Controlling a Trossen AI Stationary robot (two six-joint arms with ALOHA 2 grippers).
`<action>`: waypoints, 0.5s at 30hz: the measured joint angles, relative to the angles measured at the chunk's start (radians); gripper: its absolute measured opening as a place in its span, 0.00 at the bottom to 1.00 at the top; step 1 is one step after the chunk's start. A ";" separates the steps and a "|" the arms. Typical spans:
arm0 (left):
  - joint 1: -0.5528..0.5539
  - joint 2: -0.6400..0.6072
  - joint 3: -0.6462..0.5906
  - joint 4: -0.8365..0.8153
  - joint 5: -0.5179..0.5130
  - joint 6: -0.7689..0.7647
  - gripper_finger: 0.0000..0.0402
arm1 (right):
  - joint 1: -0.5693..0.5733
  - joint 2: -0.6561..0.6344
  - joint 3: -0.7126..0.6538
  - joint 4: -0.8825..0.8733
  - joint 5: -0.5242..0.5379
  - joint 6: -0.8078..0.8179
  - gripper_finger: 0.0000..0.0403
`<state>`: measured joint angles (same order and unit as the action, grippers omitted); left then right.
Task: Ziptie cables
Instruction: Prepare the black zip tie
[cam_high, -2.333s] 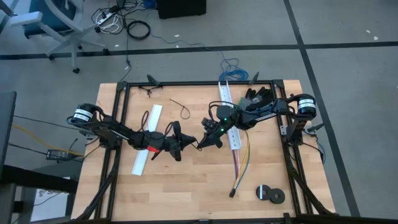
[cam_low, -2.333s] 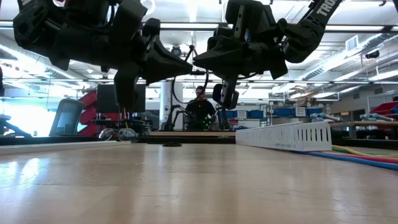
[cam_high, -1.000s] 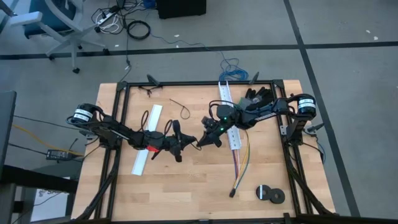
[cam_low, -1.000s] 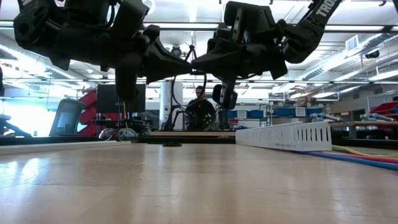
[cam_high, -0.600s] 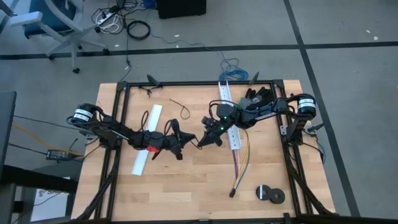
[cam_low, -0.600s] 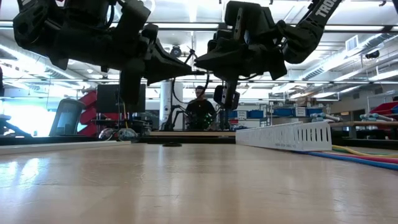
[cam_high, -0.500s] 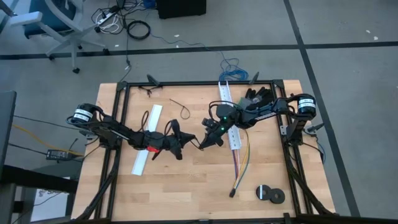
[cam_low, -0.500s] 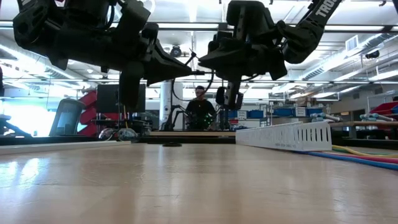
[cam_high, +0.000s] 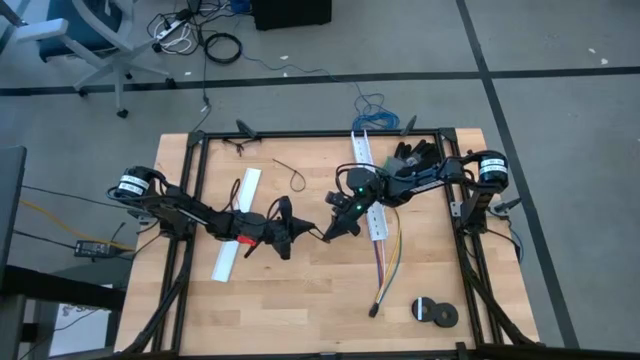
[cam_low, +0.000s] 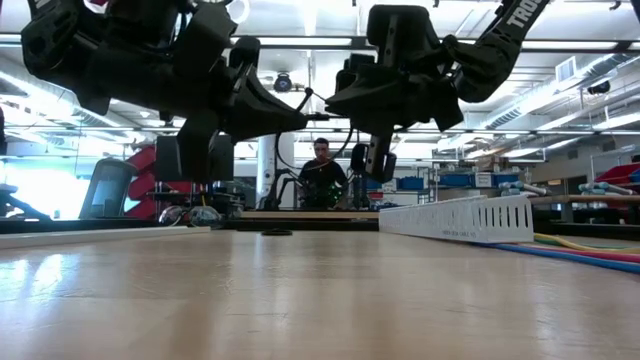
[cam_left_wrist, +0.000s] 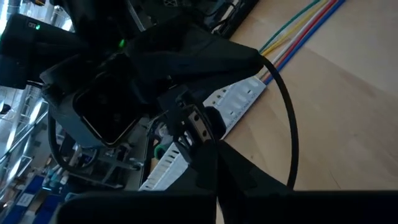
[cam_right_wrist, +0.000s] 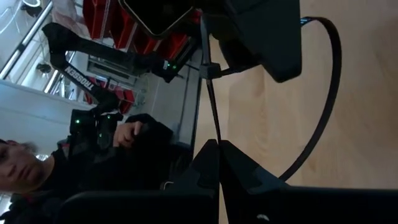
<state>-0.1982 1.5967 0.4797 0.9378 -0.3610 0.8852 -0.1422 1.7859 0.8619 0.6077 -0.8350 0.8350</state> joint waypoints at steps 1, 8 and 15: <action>0.000 0.000 0.000 -0.003 0.000 0.000 0.01 | -0.002 0.000 0.000 0.000 0.002 0.000 0.00; 0.000 0.000 0.040 -0.099 -0.001 0.000 0.00 | -0.017 0.000 0.000 -0.005 0.011 0.001 0.00; 0.000 0.000 0.064 -0.152 -0.001 -0.007 0.00 | -0.008 0.000 0.000 -0.004 0.028 -0.075 0.00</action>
<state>-0.1982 1.5967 0.5438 0.7861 -0.3618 0.8777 -0.1505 1.7859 0.8619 0.6037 -0.8074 0.7598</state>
